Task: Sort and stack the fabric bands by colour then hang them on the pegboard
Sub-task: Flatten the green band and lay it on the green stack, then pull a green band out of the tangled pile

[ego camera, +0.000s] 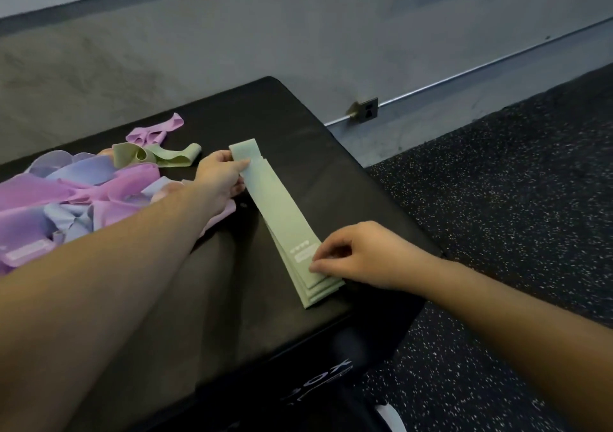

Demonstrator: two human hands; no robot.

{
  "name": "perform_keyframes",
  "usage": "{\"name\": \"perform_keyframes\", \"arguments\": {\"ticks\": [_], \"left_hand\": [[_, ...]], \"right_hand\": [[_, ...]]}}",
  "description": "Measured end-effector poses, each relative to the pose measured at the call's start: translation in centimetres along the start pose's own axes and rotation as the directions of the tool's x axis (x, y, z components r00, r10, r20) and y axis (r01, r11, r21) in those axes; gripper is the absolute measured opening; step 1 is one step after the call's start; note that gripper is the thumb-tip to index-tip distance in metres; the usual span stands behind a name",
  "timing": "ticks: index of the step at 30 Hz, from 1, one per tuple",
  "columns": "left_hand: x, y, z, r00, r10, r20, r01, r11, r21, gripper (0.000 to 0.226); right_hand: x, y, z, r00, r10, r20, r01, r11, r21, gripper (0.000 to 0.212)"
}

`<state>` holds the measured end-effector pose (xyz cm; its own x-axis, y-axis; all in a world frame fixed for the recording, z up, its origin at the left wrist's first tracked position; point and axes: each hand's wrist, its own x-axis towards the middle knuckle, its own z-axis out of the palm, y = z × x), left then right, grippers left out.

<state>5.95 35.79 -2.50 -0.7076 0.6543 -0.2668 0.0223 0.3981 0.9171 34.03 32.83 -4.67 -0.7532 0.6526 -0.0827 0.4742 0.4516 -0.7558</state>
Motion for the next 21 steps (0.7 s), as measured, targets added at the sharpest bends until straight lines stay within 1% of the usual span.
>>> {"name": "perform_keyframes", "arguments": {"ticks": [2,4,7,10,13,15,17,18,19,21], "left_hand": [[0.5,-0.3,0.3,0.999,0.031,-0.021,-0.030,0.999,0.042,0.033],[0.7,-0.4,0.5,0.997,0.063,-0.037,-0.059,0.994,0.091,0.036],[1.1,-0.6,0.7,0.995,0.096,-0.039,-0.090,0.986,0.138,0.043],[0.8,-0.5,0.3,0.995,0.103,0.000,-0.102,0.982,0.159,0.050],[-0.1,-0.2,-0.6,0.983,0.182,0.021,-0.181,0.948,0.263,0.050],[-1.0,0.1,-1.6,0.967,0.253,0.039,-0.252,0.912,0.324,0.043],[-1.9,0.4,-2.9,0.946,0.313,0.088,-0.321,0.859,0.398,0.030],[-2.4,0.4,-3.6,0.929,0.349,0.122,-0.365,0.815,0.450,0.024],[-2.9,0.4,-4.5,0.904,0.398,0.155,-0.419,0.755,0.505,0.019],[-3.5,0.2,-6.4,0.830,0.524,0.191,-0.523,0.612,0.593,0.013]], "right_hand": [[-0.4,0.2,-0.3,0.993,-0.078,0.085,0.082,0.996,-0.042,0.029],[-0.6,0.7,-0.6,0.982,-0.114,0.147,0.127,0.989,-0.081,0.032],[-0.5,0.9,-0.5,0.978,-0.154,0.141,0.167,0.982,-0.088,0.022],[-0.4,0.7,-0.5,0.971,-0.189,0.143,0.205,0.973,-0.106,0.016],[-0.6,0.3,-0.8,0.971,-0.180,0.155,0.195,0.977,-0.088,0.027],[-0.5,-0.2,-0.8,0.977,-0.188,0.103,0.189,0.982,0.002,0.030],[-0.1,-0.8,-0.7,0.980,-0.197,0.037,0.194,0.979,0.066,0.023],[0.3,-1.0,-0.6,0.980,-0.200,0.016,0.198,0.977,0.074,0.017],[0.8,-1.4,-0.6,0.980,-0.199,0.005,0.198,0.977,0.077,0.012],[2.0,-2.1,-0.4,0.982,-0.188,-0.005,0.188,0.978,0.089,0.007]]}}
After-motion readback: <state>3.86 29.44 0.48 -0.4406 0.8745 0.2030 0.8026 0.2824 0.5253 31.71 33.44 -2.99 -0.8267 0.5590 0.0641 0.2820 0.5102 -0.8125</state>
